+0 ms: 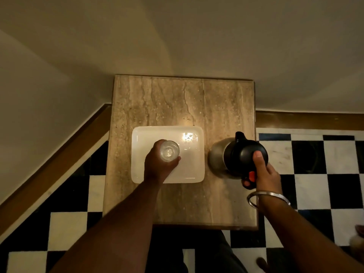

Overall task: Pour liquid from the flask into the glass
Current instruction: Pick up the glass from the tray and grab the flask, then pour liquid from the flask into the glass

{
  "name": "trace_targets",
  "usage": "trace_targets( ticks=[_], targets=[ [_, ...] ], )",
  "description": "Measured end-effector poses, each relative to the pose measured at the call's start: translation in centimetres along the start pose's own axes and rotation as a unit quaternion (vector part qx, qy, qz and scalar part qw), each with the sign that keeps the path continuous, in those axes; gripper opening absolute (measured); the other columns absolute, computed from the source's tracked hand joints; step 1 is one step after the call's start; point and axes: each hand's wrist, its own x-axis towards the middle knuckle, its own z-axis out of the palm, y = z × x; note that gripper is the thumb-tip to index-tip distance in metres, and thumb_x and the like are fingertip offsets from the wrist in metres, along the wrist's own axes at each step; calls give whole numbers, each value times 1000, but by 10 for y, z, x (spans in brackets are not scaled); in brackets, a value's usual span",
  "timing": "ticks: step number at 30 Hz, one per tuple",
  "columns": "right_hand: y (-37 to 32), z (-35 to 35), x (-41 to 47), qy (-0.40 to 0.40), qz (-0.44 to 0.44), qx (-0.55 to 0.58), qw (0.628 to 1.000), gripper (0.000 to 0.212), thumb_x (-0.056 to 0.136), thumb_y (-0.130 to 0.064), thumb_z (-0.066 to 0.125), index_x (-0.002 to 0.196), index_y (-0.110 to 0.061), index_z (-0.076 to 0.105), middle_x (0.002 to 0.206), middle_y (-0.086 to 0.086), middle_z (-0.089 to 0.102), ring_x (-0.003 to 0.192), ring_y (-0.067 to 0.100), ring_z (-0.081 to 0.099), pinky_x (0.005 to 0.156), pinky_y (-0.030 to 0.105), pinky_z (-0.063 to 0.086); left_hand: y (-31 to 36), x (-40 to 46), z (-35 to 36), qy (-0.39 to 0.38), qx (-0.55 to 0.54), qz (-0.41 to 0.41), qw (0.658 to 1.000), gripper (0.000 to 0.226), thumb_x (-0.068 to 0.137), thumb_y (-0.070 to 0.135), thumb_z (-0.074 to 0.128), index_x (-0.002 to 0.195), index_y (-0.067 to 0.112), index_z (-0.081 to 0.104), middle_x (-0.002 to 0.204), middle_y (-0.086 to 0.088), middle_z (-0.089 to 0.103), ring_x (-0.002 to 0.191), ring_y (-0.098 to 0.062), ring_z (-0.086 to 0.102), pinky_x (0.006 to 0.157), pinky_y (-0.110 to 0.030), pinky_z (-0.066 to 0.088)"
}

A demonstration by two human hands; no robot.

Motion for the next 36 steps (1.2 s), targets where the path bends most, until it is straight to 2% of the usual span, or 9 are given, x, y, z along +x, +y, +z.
trace_targets(
  ticks=[4,8,10,16,20,23,26,32,36],
  targets=[
    [-21,-10,9,-5,-42,-45,998,86,48,-72,72,118,-21,71,85,1,71,72,15,67,61,30,54,3,-4,-1,-37,16,20,999,70,63,31,91,122,27,53,116,10,61,111,-13,57,98,-29,41],
    [-48,-16,10,-68,-77,-127,987,89,49,-66,76,126,-22,69,104,-1,75,79,8,75,61,20,56,17,-8,-2,-71,27,33,997,72,64,32,91,124,26,53,122,4,62,115,-16,57,103,-34,44],
    [-66,-20,3,-101,-81,-169,977,82,50,-63,77,121,-23,71,108,3,75,84,15,75,67,24,57,30,-13,-6,-83,35,41,995,72,65,32,90,126,26,52,124,4,62,116,-17,56,103,-34,43],
    [-125,-33,-50,-195,-109,-266,938,74,44,-68,72,109,-33,73,96,-1,75,86,19,71,69,32,56,83,-47,-30,-66,44,36,996,82,59,31,91,127,29,45,120,6,64,108,-14,59,93,-27,44],
    [-155,-25,-69,-213,-140,-341,905,86,48,-70,70,123,-26,70,104,-2,72,87,10,66,63,23,50,108,-61,-35,-47,43,45,997,81,57,32,92,121,26,44,112,5,67,97,-16,65,85,-32,54],
    [-197,-27,-116,-219,-192,-388,874,96,45,-77,68,125,-25,70,110,0,74,92,16,69,72,28,56,146,-88,-72,-33,43,71,996,78,56,33,92,119,27,46,108,5,69,94,-16,66,81,-37,56],
    [-224,-17,-144,-233,-226,-449,832,88,56,-76,70,126,-23,69,117,2,74,94,16,67,74,27,53,160,-95,-90,-10,27,108,994,72,55,36,90,113,34,48,100,9,71,90,-12,67,77,-38,57],
    [-286,-3,-208,-175,-288,-530,778,58,70,-66,72,109,-24,77,89,-6,78,76,9,71,76,33,61,199,-98,-153,9,-14,173,985,66,56,41,87,113,33,54,99,13,70,91,-5,65,77,-37,56],
    [-321,3,-240,-166,-304,-551,759,57,70,-66,72,107,-23,76,87,-6,77,76,10,70,76,32,61,221,-98,-180,4,-20,223,974,70,59,42,86,120,30,55,109,11,67,99,-9,62,84,-41,55]
  ],
)
